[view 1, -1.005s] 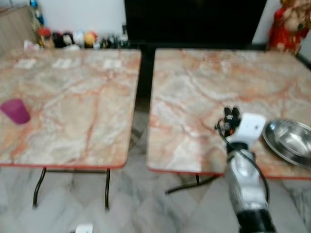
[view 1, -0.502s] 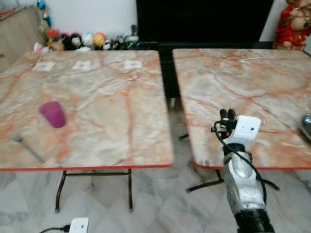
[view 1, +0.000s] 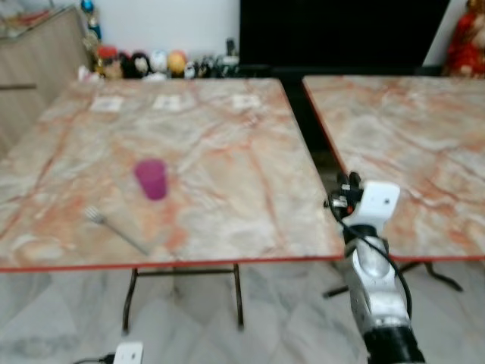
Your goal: Setting the table
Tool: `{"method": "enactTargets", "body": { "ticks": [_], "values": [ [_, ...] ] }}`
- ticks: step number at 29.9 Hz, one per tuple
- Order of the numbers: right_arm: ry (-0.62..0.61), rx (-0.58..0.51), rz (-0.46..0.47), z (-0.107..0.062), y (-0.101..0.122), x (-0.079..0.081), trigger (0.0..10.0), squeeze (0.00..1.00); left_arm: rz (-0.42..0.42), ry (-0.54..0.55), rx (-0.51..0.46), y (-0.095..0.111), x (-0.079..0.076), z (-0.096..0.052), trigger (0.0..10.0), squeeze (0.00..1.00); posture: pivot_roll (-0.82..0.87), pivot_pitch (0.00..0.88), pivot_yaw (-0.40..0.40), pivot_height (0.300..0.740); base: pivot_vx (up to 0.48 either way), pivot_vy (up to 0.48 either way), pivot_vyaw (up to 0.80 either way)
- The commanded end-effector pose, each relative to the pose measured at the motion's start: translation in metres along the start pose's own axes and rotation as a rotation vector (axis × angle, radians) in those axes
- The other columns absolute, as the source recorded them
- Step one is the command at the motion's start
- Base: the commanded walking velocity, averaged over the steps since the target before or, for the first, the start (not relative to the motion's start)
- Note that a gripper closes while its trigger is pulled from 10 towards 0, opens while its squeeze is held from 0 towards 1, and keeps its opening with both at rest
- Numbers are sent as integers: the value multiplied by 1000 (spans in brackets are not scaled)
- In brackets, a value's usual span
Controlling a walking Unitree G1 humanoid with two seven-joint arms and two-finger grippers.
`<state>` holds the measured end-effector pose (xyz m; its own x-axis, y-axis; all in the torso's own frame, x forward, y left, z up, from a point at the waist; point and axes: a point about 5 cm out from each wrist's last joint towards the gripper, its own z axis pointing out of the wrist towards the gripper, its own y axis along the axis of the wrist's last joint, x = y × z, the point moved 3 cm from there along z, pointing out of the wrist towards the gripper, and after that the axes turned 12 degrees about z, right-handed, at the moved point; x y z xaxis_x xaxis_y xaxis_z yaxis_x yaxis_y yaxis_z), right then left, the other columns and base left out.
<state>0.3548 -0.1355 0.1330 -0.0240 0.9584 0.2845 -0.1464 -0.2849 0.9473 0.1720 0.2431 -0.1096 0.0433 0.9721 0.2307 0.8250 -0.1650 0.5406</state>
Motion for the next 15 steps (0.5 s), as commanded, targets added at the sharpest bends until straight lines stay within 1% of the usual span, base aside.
{"method": "enactTargets", "body": {
  "ticks": [1,3,4,6,12,15],
  "values": [
    [-5,-18,-17,3,7,-4,10000,0,-13,4,18,-5,0,-1,10000,0,-46,0,-14,740,0,480,800],
    [-6,-18,-12,3,7,-4,10000,0,-14,5,18,-5,1,-1,10000,0,-45,0,-14,740,0,480,800],
    [-4,-17,-14,3,7,-4,10000,0,-20,11,17,-6,5,-1,10000,0,-42,0,-13,740,0,480,431],
    [-14,-14,8,3,6,-5,10000,0,-23,17,17,-6,9,-2,10000,0,-41,0,-13,740,0,480,0],
    [-9,-12,3,4,6,-4,10000,0,-28,28,17,-8,17,-3,10000,0,-39,0,-10,740,0,480,0],
    [-9,-11,4,4,6,-4,10000,0,-29,29,17,-9,17,-3,10000,0,-40,0,-7,740,0,480,0]
  ]
}}
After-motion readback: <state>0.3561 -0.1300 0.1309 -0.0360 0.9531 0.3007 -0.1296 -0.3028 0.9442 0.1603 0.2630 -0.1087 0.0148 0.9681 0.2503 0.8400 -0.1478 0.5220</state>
